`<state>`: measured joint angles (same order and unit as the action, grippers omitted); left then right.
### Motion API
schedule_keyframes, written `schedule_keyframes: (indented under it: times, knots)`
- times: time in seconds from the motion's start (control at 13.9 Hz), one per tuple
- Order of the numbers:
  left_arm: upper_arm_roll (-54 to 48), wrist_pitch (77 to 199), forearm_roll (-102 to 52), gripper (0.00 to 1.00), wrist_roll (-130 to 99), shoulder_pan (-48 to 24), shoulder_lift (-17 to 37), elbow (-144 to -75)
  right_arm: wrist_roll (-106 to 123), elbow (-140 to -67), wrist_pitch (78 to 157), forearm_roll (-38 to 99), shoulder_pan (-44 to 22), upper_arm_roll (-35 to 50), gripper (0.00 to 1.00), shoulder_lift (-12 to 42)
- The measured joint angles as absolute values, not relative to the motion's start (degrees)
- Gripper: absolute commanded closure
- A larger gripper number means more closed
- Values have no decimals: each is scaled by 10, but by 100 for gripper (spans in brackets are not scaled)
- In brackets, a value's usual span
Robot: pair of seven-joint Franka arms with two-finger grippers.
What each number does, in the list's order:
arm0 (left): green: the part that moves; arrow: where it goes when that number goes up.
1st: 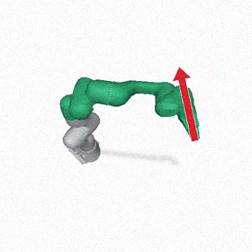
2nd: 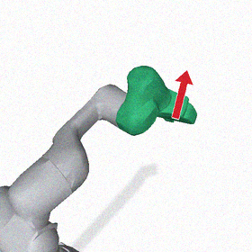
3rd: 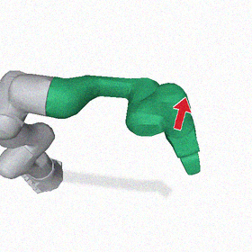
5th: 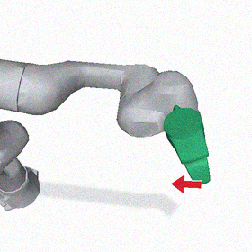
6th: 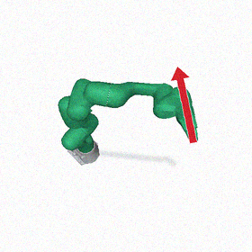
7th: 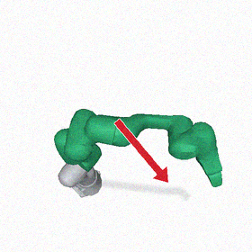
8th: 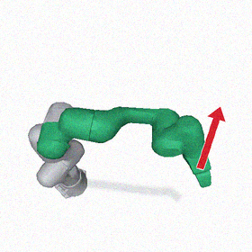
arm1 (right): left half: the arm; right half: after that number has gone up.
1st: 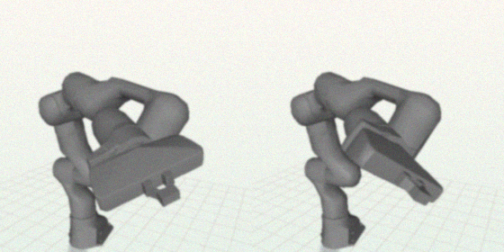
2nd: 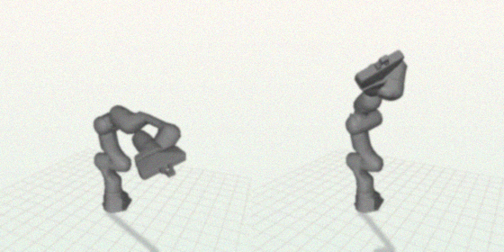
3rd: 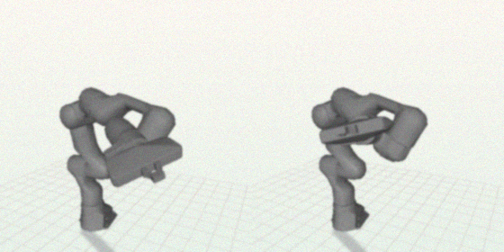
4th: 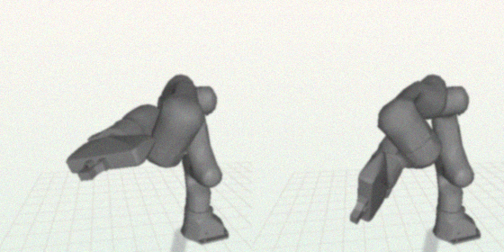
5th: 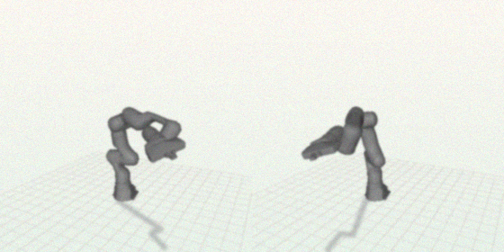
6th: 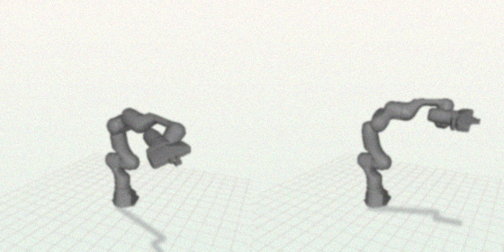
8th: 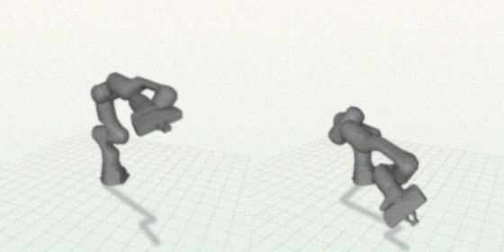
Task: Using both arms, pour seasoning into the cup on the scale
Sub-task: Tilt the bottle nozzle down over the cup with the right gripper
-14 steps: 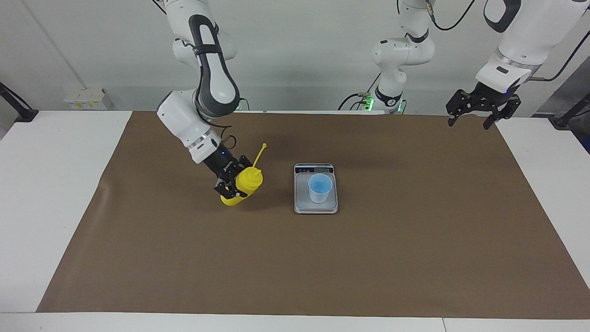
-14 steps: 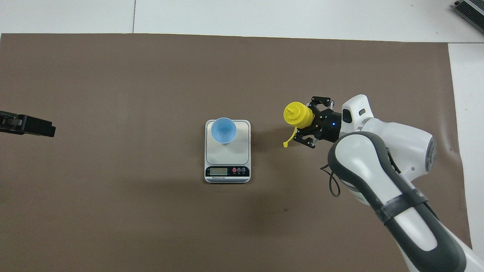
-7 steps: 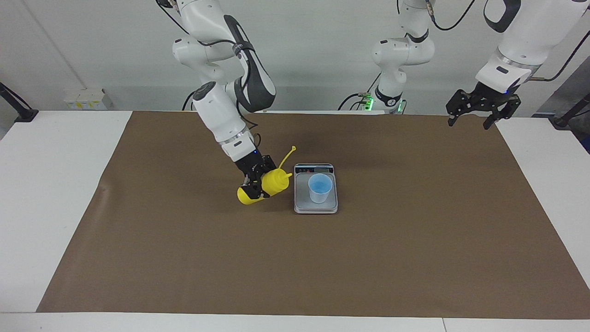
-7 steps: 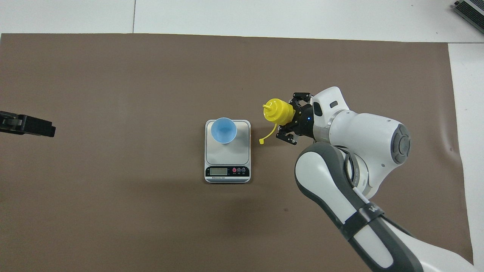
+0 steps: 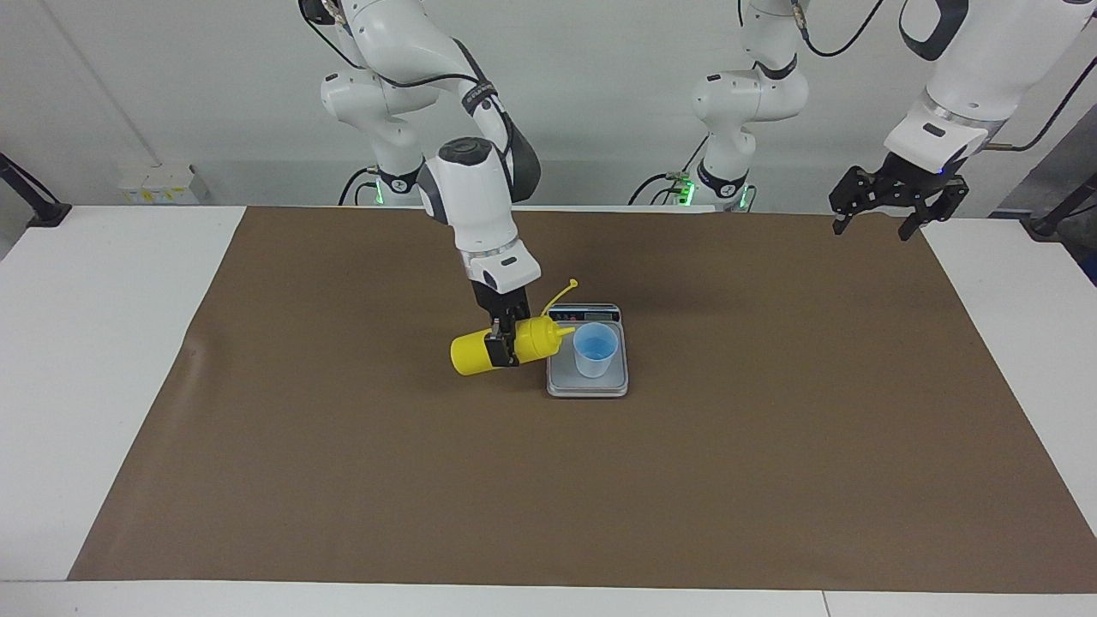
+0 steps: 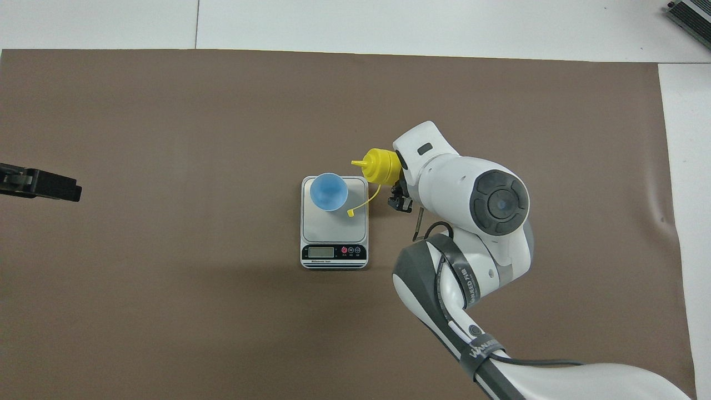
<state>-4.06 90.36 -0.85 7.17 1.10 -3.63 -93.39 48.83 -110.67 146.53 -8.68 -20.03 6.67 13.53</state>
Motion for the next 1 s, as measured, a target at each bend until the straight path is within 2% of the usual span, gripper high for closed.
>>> schedule_keyframes:
  times: [0.22,0.65,1.0]
  knots:
    - [-41,904,-9,0,72,11,-36,-934,477,-1104,1465,-211,-213,67,100,140]
    - [-41,904,-9,0,72,11,-36,-934,464,-1101,1460,-365,-228,67,100,146]
    - [-41,904,-9,0,72,11,-36,-934,413,-1091,1397,-455,-254,67,100,154]
